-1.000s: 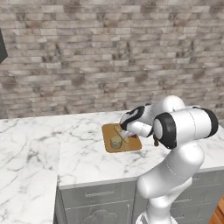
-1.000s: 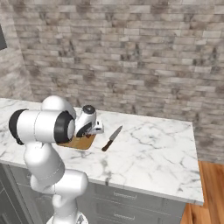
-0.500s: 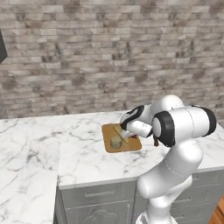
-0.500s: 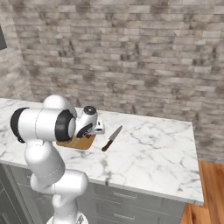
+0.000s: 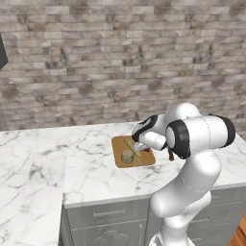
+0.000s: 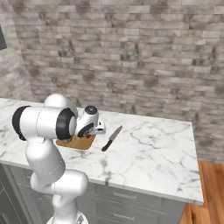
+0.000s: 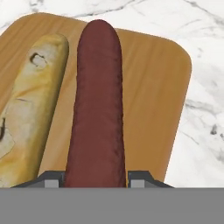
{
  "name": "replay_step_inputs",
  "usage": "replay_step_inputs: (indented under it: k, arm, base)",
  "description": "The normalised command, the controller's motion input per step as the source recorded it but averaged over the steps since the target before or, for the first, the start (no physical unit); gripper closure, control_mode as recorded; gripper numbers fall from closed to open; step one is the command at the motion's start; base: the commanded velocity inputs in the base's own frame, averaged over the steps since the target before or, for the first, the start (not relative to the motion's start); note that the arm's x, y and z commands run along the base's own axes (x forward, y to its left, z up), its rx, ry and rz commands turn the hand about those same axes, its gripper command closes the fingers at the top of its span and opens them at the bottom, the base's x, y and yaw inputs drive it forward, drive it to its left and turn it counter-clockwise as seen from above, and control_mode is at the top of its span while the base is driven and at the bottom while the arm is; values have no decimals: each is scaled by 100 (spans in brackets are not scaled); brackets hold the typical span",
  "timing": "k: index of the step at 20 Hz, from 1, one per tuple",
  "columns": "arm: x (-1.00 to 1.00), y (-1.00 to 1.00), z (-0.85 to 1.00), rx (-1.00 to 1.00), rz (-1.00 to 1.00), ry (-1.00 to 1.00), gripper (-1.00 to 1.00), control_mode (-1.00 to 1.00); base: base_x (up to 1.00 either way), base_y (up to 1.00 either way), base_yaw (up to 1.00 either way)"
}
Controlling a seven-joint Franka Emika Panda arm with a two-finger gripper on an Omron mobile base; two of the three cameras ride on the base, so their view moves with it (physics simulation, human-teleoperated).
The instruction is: Retrieve the sausage and cheese from the fridge and place them on the cutting board on the counter.
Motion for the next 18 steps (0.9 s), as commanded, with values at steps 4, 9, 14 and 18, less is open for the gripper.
replay_step_inputs:
  k: [4, 9, 14, 18]
  arm:
    - [-16, 0, -28, 0, -1, 0, 100, -100]
    - [-27, 0, -29, 0, -1, 0, 100, -100]
    - [-41, 0, -19, 0, 0, 0, 100, -100]
    - [-26, 0, -20, 0, 0, 0, 100, -100]
  base:
    - [0, 0, 0]
    - [0, 0, 0]
    - [0, 0, 0]
    - [0, 0, 0]
